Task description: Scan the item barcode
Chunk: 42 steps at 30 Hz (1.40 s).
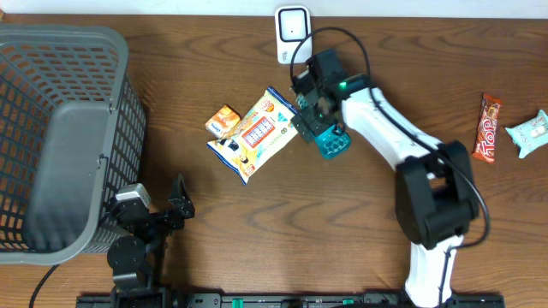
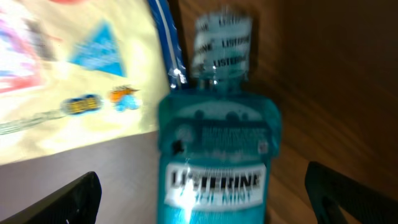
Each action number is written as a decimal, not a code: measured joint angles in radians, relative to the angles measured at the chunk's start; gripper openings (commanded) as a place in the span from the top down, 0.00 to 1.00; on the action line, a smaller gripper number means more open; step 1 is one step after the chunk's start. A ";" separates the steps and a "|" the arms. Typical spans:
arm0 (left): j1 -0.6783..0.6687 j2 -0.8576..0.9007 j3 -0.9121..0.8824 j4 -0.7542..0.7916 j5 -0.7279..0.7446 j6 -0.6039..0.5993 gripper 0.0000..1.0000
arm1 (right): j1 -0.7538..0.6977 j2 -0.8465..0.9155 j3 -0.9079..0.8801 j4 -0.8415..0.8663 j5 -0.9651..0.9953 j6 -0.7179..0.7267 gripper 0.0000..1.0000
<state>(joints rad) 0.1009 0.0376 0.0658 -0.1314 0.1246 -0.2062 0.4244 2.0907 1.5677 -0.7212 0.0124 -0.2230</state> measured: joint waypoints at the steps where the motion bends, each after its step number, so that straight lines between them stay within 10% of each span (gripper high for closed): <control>1: 0.000 0.000 0.000 0.000 0.000 0.000 0.02 | 0.002 0.022 -0.001 0.006 0.019 0.000 0.01; 15: 0.000 0.000 0.000 0.000 0.000 0.000 0.02 | 0.003 0.069 -0.010 0.153 0.064 0.000 0.01; 42: 0.000 0.000 0.000 0.000 0.000 0.000 0.02 | -0.004 0.129 0.079 0.036 -0.031 0.043 0.69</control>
<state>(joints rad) 0.1009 0.0376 0.0658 -0.1314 0.1246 -0.2062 0.4202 2.2192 1.6463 -0.6853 -0.0181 -0.1795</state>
